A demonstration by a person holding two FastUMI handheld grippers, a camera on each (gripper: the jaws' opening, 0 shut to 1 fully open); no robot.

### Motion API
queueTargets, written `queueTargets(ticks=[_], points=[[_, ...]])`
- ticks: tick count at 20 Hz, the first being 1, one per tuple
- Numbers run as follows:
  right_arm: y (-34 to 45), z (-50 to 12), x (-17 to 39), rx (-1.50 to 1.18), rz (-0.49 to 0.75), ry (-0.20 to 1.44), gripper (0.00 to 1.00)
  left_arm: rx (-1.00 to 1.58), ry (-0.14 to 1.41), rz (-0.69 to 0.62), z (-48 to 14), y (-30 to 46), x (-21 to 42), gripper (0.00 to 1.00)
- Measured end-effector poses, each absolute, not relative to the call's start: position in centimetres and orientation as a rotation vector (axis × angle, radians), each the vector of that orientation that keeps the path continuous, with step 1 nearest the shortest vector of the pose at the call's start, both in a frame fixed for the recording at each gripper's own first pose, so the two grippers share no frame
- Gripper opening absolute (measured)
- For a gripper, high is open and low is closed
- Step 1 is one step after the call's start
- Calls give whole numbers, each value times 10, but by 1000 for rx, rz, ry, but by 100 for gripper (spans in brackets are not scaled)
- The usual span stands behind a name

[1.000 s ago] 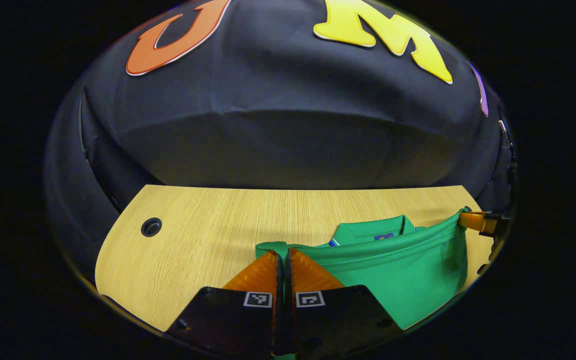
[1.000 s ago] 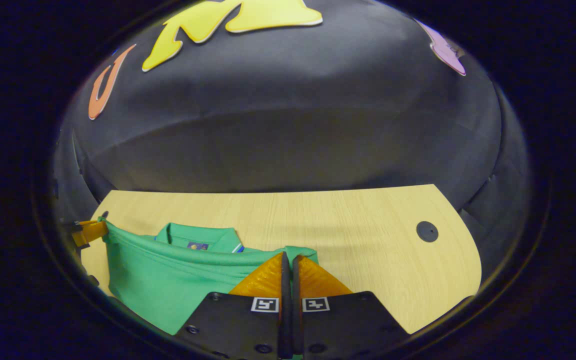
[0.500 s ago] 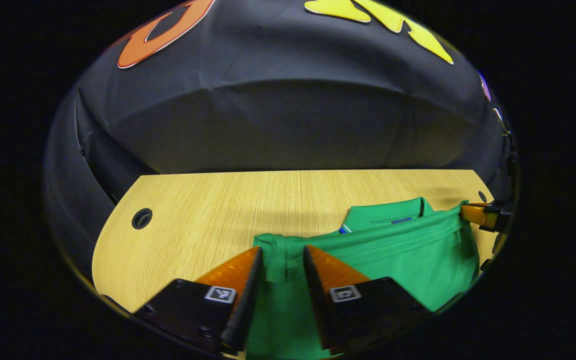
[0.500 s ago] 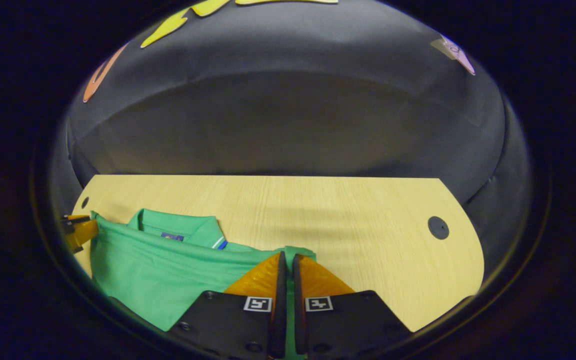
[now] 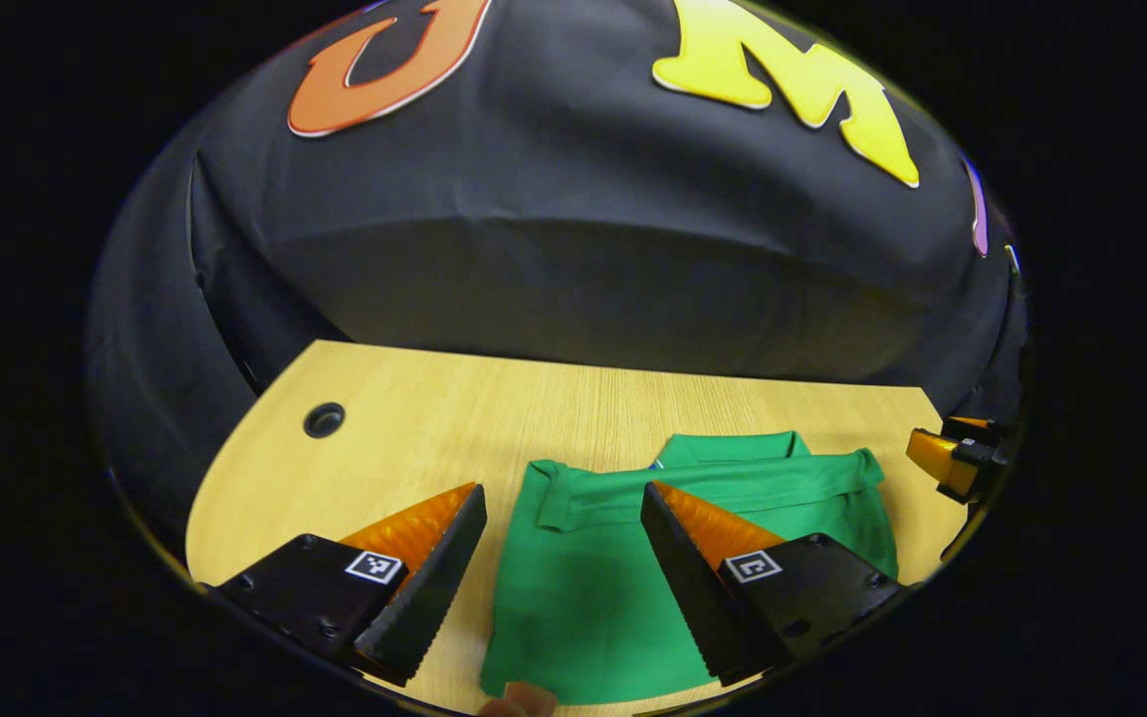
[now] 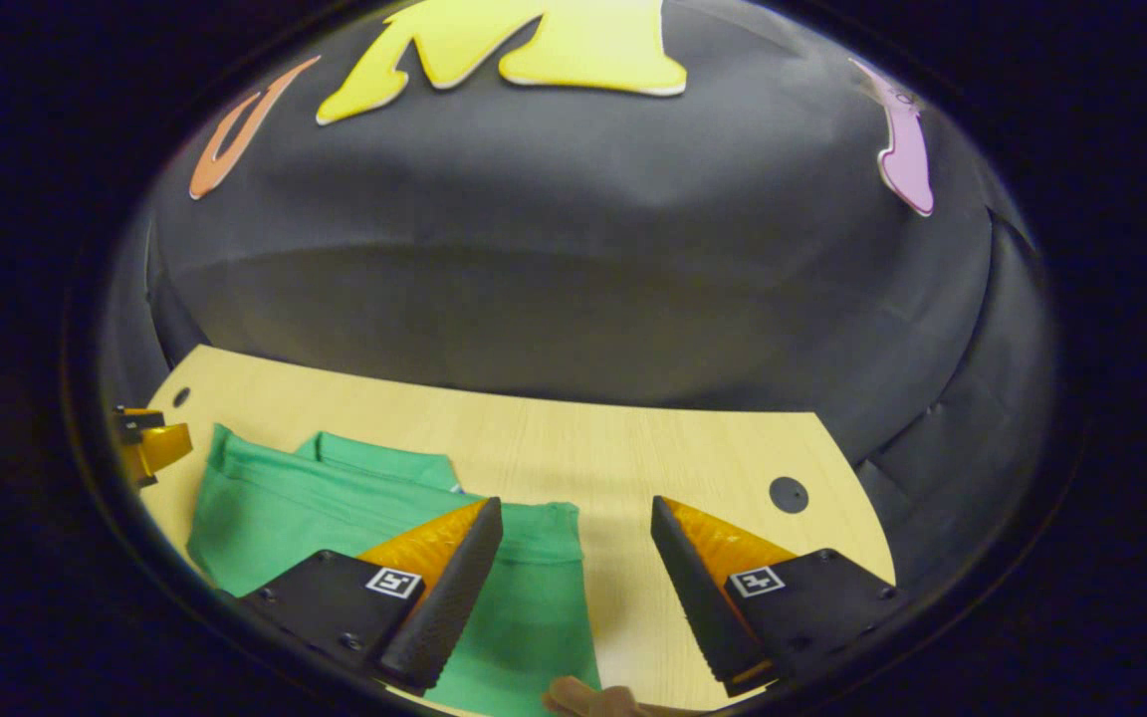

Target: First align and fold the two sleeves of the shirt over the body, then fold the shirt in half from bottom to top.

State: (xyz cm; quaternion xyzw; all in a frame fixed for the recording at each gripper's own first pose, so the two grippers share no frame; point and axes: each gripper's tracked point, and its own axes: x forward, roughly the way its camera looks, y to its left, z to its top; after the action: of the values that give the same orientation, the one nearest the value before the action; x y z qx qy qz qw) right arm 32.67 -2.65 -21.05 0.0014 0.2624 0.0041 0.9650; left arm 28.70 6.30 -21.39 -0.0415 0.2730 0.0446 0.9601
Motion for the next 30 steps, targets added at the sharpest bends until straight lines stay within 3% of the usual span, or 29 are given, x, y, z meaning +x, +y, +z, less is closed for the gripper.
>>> queueTargets(ticks=[8, 14, 23, 24, 26, 29, 30], points=[[-70, -41, 196, 15, -1, 285, 96, 77, 319, 104, -53, 48, 185, 100], [-78, 39, 82, 18, 38, 101, 95, 102, 161, 122, 16, 38, 86, 99], [-69, 45, -52, 40, -17, 6, 94, 121, 82, 98, 40, 32, -10, 99], [-66, 44, -61, 54, -17, 10, 94, 110, 78, 95, 42, 33, -17, 94], [-60, 40, -78, 62, -16, 18, 94, 96, 72, 105, 46, 37, -27, 99], [-60, 35, -88, 11, -31, 4, 95, 88, 66, 118, 49, 43, -38, 94], [-58, 35, -94, 2, -30, 0, 95, 93, 60, 121, 50, 43, -40, 99]])
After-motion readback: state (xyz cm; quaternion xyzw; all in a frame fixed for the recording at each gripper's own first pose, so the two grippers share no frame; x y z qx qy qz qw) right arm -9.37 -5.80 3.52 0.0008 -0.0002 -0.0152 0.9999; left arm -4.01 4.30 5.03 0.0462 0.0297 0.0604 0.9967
